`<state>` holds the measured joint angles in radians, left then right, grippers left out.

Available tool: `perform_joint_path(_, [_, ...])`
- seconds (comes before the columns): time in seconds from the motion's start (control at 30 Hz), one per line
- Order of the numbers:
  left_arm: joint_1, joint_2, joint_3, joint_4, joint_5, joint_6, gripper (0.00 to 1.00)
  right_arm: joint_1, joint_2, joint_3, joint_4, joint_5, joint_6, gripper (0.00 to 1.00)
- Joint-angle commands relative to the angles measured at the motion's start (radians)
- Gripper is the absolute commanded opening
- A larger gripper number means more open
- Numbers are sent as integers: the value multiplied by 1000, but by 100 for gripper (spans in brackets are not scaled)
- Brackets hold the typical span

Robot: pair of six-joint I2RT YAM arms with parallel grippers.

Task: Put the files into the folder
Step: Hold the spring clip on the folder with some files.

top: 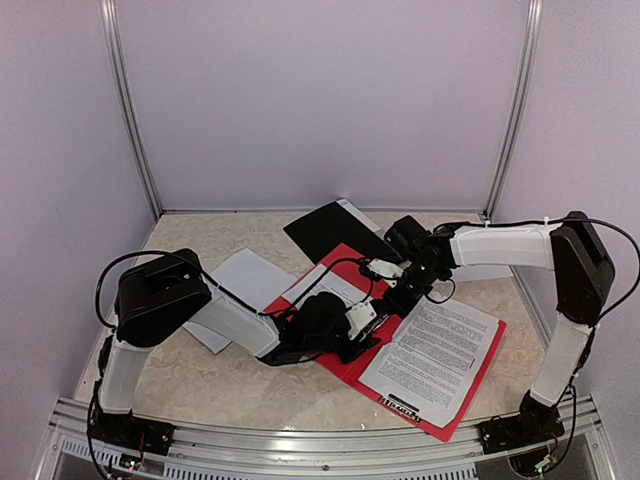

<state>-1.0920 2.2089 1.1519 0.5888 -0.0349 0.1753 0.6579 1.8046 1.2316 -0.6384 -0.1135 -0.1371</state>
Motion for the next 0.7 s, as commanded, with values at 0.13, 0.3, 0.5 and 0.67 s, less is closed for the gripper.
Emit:
perform_joint_path(0.13, [-11,42,37,-57,-72,-10,47,-9,35,-2,-7,-3,-2,0])
perform_joint_path(0.3, [-16,35,38,-96,-140,-63,47,-9,33,-3,-6,0,-2,0])
perform_joint_path(0.5, [-19,24,55,-201,-187,-133,45,-9,36,2,-10,-3,-2,0])
perform_joint_path(0.67, [-19,11,69,-279,-200,-191,38,-9,39,9,-15,-6,-1,0])
